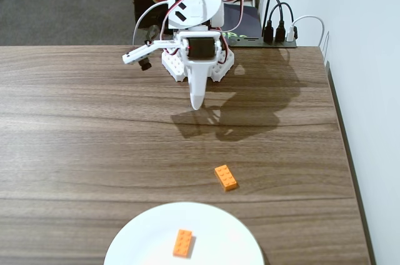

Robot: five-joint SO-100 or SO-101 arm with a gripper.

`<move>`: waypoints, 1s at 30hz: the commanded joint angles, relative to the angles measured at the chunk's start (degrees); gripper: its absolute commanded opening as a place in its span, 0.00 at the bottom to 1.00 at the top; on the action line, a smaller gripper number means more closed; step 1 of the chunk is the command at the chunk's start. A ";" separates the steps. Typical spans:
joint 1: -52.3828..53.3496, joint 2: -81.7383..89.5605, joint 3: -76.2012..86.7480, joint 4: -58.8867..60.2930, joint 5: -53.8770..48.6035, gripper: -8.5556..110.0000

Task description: Grasp a lego block and put it on the plate.

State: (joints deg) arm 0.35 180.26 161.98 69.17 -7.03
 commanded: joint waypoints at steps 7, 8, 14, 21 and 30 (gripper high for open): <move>0.97 6.42 1.67 2.55 3.78 0.08; 0.97 6.68 1.67 2.72 4.31 0.08; 1.58 8.26 2.20 3.78 6.42 0.08; 1.76 8.26 5.36 3.43 7.12 0.08; 1.67 8.26 5.45 3.52 6.86 0.08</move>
